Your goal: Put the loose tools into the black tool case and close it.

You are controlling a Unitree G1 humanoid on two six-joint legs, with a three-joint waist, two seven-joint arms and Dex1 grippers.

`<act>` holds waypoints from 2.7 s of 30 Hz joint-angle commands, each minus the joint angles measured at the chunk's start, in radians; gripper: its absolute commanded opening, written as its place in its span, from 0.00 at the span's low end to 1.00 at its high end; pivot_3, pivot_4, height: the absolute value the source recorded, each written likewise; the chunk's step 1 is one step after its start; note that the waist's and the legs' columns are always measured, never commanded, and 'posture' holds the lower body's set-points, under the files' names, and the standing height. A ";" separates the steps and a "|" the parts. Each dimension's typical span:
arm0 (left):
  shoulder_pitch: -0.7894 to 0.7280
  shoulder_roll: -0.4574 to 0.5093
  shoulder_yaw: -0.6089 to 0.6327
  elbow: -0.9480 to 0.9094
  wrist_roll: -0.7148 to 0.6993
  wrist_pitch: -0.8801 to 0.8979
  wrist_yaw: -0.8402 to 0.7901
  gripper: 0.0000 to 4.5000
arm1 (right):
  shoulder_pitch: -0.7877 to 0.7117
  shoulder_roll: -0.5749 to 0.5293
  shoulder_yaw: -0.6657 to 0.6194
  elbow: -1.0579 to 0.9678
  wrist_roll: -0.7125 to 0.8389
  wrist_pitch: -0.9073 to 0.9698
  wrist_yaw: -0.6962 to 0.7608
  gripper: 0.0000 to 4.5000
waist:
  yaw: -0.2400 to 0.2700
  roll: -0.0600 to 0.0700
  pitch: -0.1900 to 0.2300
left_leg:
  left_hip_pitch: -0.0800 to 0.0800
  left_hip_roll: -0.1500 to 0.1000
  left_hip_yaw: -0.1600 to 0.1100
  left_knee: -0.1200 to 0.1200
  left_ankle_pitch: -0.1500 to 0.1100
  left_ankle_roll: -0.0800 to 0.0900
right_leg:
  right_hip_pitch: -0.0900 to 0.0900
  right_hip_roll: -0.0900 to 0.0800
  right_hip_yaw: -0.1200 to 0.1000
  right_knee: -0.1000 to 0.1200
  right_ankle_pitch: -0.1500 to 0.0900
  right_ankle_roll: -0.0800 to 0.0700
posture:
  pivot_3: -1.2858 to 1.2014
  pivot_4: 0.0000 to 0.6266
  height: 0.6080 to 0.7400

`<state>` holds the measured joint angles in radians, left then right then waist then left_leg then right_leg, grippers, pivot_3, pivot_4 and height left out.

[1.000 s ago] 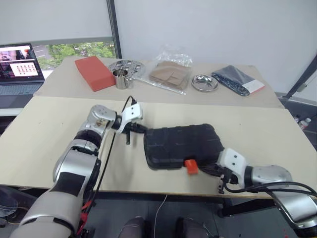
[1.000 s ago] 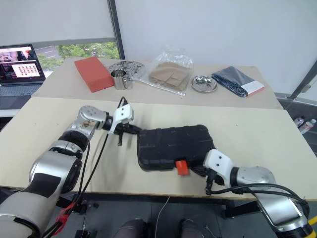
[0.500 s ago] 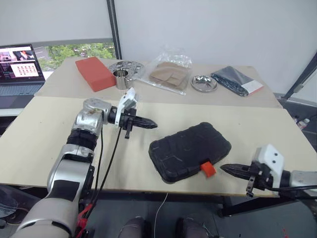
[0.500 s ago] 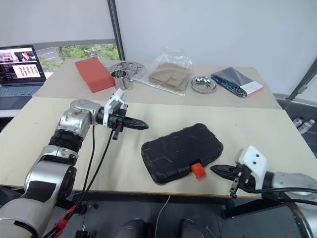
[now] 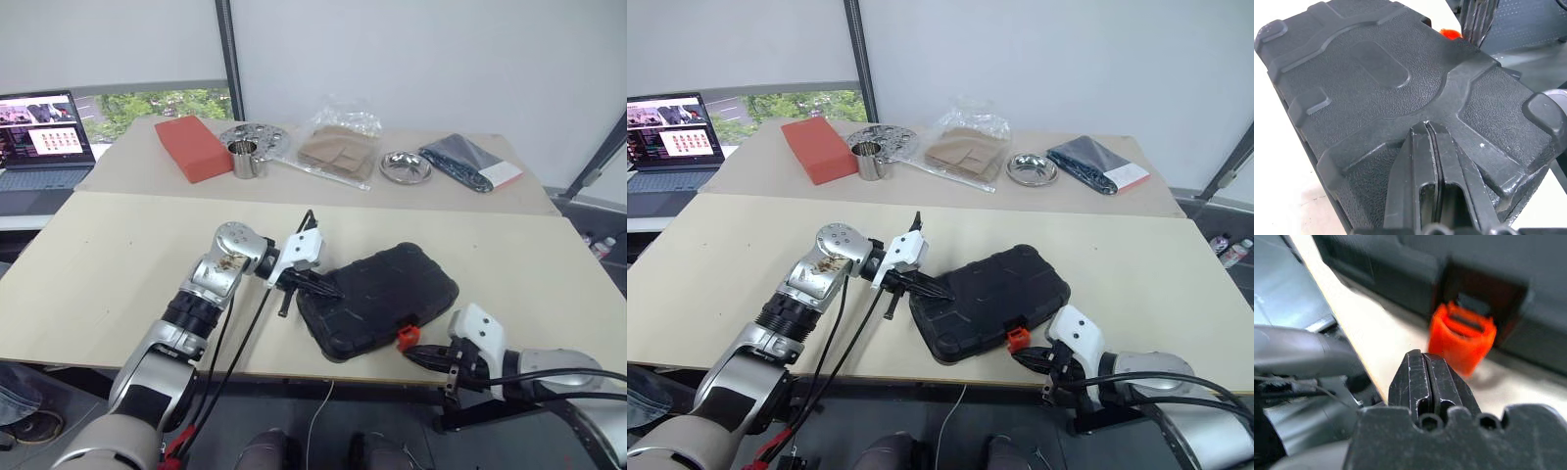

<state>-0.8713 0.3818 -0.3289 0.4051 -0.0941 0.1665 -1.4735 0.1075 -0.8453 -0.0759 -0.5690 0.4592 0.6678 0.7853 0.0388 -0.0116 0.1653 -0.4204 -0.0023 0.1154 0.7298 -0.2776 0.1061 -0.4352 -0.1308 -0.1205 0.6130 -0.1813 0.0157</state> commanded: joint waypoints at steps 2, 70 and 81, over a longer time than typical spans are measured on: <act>0.003 -0.004 -0.037 0.017 0.034 -0.013 0.016 0.01 | -0.036 0.005 -0.145 -0.083 0.160 0.050 0.027 0.00 | -0.001 0.000 0.000 | 0.000 0.000 0.000 0.000 0.000 0.000 | 0.000 0.000 0.000 0.000 0.000 0.000 | 0.52 0.24 0.95; -0.056 -0.084 -0.163 0.314 0.218 -0.493 0.061 0.01 | 0.031 0.090 0.012 0.020 -0.123 -0.074 -0.084 0.00 | -0.021 0.005 -0.015 | 0.015 0.001 0.000 -0.002 -0.013 0.005 | 0.011 -0.007 -0.001 -0.004 -0.004 0.009 | 0.52 0.24 0.95; -0.062 -0.096 -0.172 0.322 0.224 -0.500 0.070 0.01 | -0.130 0.184 0.032 -0.010 -0.099 -0.008 -0.140 0.00 | -0.030 0.006 -0.015 | 0.014 0.001 0.000 -0.002 -0.013 0.005 | 0.011 -0.009 -0.001 -0.004 -0.004 0.009 | 0.52 0.24 0.95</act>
<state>-0.9736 0.2809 -0.4308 0.6675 0.0499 -0.3504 -1.3843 0.0348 -0.6630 0.0167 -0.5000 0.3354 0.6771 0.6680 0.0088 -0.0058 0.1505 -0.4065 -0.0012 0.1158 0.7280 -0.2905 0.1107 -0.4243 -0.1393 -0.1215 0.6096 -0.1848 0.0249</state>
